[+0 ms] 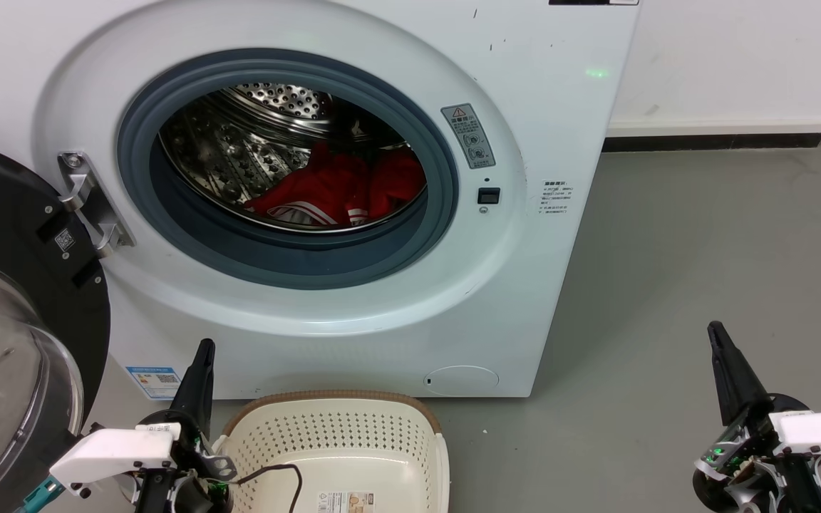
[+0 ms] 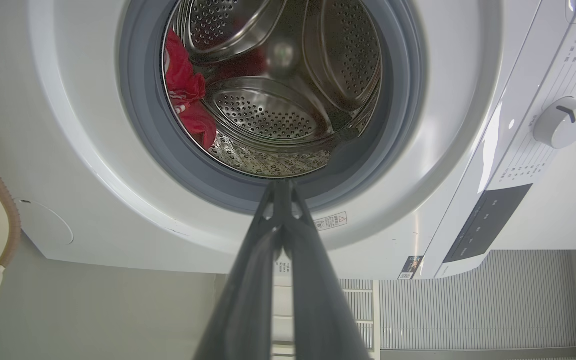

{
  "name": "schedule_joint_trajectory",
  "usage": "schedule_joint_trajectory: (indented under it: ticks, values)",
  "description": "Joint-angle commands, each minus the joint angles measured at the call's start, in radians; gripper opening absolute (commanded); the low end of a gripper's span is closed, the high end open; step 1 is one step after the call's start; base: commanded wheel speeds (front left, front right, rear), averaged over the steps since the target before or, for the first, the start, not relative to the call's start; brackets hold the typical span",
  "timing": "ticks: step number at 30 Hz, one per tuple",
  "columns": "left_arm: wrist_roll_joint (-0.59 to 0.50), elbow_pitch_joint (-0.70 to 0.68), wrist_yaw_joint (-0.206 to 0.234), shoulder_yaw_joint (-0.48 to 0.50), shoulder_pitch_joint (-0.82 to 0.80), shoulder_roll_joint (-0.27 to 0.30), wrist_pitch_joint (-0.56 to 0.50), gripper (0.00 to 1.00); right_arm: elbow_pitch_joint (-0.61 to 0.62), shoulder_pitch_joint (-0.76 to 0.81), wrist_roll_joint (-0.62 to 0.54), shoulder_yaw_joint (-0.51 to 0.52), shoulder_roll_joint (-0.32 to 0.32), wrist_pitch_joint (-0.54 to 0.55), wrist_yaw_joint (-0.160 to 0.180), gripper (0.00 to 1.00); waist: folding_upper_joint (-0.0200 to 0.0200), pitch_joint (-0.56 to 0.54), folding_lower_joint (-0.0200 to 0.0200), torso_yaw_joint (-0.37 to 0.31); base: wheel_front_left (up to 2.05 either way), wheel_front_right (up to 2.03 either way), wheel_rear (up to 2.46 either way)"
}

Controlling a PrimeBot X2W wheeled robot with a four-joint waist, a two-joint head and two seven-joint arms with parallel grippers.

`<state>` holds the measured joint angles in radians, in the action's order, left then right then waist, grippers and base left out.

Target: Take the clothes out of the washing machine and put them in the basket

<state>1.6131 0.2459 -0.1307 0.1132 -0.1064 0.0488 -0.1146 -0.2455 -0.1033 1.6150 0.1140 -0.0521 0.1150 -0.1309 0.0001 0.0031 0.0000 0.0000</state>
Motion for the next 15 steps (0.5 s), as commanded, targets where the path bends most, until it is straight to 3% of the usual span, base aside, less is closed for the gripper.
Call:
schedule_joint_trajectory:
  ticks: [1, 15]
  values:
    - [0.000, 0.000, -0.002, 0.002, -0.007, 0.003, -0.002, 0.00, -0.001, -0.013, -0.004, 0.000, 0.002, 0.000, 0.000, 0.00, -0.0001, 0.000, 0.0000, 0.000, 0.00, 0.00, 0.00]
    - [0.000, 0.000, -0.002, 0.002, -0.007, 0.003, -0.002, 0.00, -0.001, -0.013, -0.004, 0.000, 0.002, 0.000, 0.000, 0.00, -0.0001, 0.000, 0.0000, 0.000, 0.00, 0.00, 0.00]
